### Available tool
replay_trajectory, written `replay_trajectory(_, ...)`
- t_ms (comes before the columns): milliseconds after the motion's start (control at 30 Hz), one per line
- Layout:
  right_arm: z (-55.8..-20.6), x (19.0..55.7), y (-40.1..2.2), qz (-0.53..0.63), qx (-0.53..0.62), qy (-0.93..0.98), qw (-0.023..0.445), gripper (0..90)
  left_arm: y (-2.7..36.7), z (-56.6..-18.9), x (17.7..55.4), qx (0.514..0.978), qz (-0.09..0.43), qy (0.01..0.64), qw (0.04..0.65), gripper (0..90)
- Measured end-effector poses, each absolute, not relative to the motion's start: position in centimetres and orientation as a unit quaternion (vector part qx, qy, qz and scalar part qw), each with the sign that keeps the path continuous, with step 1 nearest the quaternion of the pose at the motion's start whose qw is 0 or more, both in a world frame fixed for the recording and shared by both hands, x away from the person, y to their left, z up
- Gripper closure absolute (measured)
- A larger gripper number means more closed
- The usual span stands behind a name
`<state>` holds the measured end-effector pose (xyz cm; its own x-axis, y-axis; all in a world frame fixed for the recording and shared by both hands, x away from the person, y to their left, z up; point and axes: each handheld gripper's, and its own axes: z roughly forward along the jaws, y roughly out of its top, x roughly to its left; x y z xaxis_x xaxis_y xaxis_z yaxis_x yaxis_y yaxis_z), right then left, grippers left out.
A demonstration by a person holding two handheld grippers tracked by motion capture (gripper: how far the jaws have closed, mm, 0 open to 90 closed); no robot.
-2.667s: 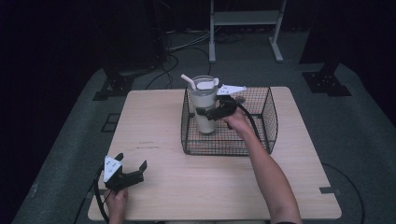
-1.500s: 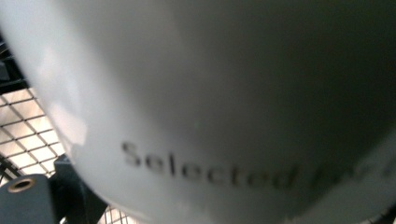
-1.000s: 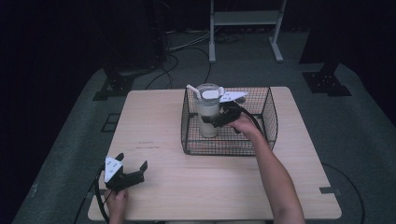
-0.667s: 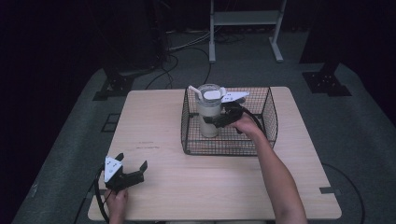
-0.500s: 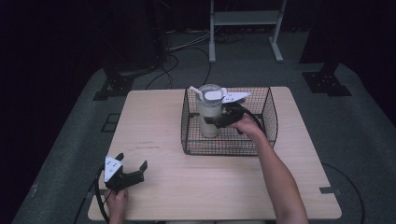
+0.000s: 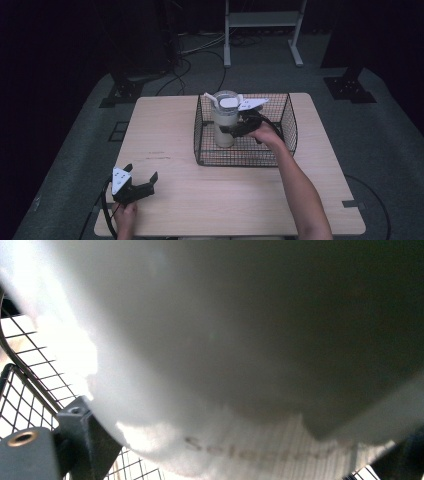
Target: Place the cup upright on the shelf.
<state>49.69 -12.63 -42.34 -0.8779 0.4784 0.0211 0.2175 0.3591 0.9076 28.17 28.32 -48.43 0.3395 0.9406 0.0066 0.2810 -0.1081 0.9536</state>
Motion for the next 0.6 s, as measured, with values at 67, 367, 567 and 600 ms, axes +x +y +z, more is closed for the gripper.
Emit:
replay_trajectory(67, -42.32, 49.67, -12.62, 0.523, 0.214, 0.815, 0.126, 7.0, 28.32, -48.43, 28.17, 0.661, 0.342, 0.462, 0.482, 0.0)
replay_trajectory(367, -42.13, 49.40, -12.63, 0.515, 0.216, 0.819, 0.130, 7.0, 28.30, -48.44, 28.12, 0.662, 0.342, 0.460, 0.484, 0.0)
replay_trajectory(567, -42.02, 49.27, -12.67, 0.509, 0.217, 0.822, 0.133, 7.0, 28.31, -48.44, 28.12, 0.662, 0.342, 0.459, 0.484, 0.0)
replay_trajectory(600, -42.02, 49.24, -12.71, 0.509, 0.217, 0.822, 0.132, 7.0, 28.31, -48.44, 28.12, 0.662, 0.342, 0.459, 0.483, 0.0)
